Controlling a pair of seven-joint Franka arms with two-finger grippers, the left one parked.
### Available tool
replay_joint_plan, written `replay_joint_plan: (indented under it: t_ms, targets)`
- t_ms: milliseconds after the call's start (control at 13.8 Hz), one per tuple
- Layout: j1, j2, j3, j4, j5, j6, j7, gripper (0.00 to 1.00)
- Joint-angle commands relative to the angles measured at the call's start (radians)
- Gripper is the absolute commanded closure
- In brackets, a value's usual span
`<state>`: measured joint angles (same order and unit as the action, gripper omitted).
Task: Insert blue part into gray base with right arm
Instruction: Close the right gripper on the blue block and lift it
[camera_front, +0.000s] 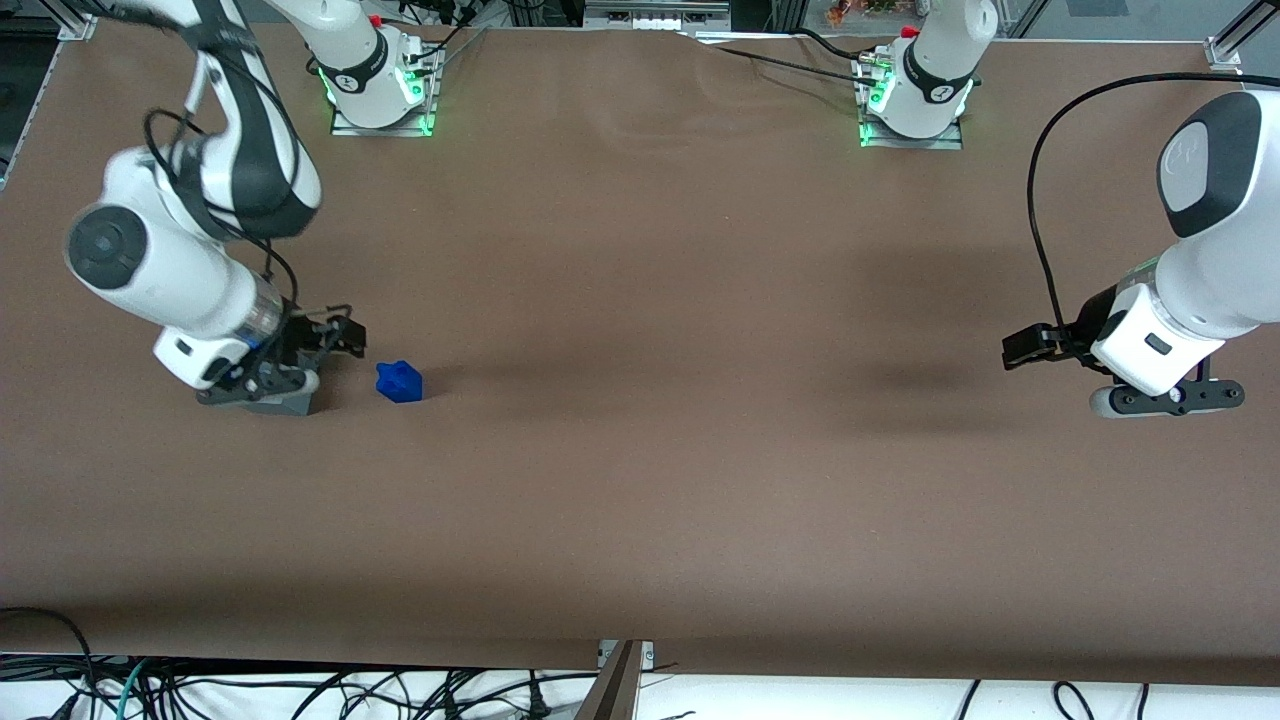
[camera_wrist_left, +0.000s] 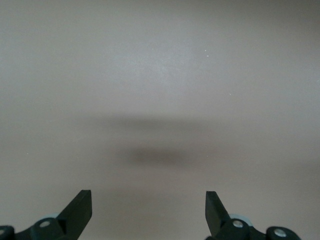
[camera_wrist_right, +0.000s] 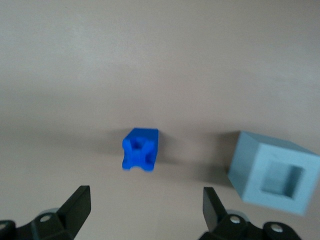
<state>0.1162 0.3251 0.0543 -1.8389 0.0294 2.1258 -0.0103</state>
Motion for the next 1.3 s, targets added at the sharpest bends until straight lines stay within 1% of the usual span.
replay_joint_plan:
  t_ms: [0,145,434,651,1013,1230]
  targets:
    - [0.003,0.058,0.004,0.0,0.015,0.061,0.025,0.01]
    - [0.005,0.08,0.004,-0.023,0.015,0.114,0.029,0.01]
    - [0.008,0.152,0.006,-0.025,0.017,0.164,0.035,0.01]
    - [0.043,0.167,0.006,-0.025,0.017,0.172,0.101,0.01]
    - [0.043,0.186,0.004,-0.028,0.015,0.178,0.104,0.02]
    - [0.043,0.189,0.002,-0.036,0.015,0.189,0.104,0.13]
